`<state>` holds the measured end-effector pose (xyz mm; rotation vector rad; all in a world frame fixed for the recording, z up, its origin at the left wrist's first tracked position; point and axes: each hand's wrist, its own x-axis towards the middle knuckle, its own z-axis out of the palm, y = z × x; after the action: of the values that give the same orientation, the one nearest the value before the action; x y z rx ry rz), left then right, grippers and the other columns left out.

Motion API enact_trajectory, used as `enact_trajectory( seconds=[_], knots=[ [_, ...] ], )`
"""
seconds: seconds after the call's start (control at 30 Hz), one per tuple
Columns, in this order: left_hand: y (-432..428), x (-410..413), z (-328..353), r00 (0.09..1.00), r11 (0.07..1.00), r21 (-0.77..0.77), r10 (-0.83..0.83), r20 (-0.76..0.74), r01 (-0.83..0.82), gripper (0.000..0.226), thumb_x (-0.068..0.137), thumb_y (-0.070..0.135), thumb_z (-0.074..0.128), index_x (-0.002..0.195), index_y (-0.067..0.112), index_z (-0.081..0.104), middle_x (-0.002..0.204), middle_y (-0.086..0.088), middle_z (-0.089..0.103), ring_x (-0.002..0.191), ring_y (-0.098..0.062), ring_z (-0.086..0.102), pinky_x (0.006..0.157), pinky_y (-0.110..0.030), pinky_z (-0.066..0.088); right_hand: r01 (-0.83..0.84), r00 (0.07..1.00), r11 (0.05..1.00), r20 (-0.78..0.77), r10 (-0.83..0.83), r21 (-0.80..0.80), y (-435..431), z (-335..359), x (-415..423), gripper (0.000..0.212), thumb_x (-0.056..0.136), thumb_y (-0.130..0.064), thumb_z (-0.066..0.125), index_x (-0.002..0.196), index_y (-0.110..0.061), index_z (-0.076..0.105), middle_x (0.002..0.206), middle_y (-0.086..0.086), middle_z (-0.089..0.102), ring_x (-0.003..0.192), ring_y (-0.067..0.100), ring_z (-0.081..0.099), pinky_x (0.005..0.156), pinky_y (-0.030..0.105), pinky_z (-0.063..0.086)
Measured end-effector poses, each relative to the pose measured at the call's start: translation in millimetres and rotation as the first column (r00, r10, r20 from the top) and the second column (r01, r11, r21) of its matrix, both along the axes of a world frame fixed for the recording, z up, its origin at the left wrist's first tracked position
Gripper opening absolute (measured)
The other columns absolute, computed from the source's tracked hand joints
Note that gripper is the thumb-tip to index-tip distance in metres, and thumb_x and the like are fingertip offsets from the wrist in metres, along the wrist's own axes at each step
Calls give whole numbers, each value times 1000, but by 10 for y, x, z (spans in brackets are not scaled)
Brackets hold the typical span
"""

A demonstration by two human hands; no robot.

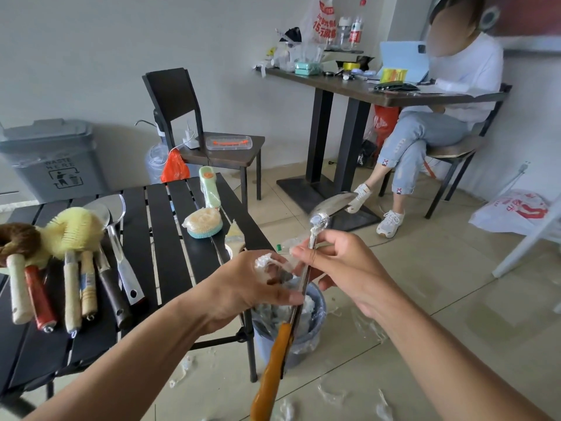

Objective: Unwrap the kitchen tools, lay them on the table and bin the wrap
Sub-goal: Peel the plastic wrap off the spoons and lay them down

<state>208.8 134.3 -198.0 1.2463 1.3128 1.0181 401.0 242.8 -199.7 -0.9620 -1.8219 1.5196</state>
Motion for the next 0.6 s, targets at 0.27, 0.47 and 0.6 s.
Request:
enact_trajectory(
  seconds=[0.27,0.47,0.6],
  knots=[
    [-69,35,88,984,1000,-8,-7,-179,6,26,77,37,89,86,13,82,86,-5,77,79,-16,71,72,-22,57,67,995,995,73,-73,79,-78,-29,-39,48,89,-61,78,100,-16,70,73,-5,73,60,18,67,49,24,49],
    [-85,118,67,960,999,10,48,-274,-47,8,99,8,73,93,3,75,94,-22,72,82,-23,69,71,-30,58,83,978,978,176,-116,189,-137,4,-90,39,102,-50,65,104,-11,62,77,1,61,60,15,59,49,34,51],
    [-60,241,-5,906,974,16,215,-365,-225,4,98,16,76,97,17,73,83,-4,76,66,-15,73,59,-25,58,59,952,967,277,-130,250,-167,9,-116,39,106,-46,57,107,-7,57,89,13,62,83,36,66,79,57,59]
  ],
)
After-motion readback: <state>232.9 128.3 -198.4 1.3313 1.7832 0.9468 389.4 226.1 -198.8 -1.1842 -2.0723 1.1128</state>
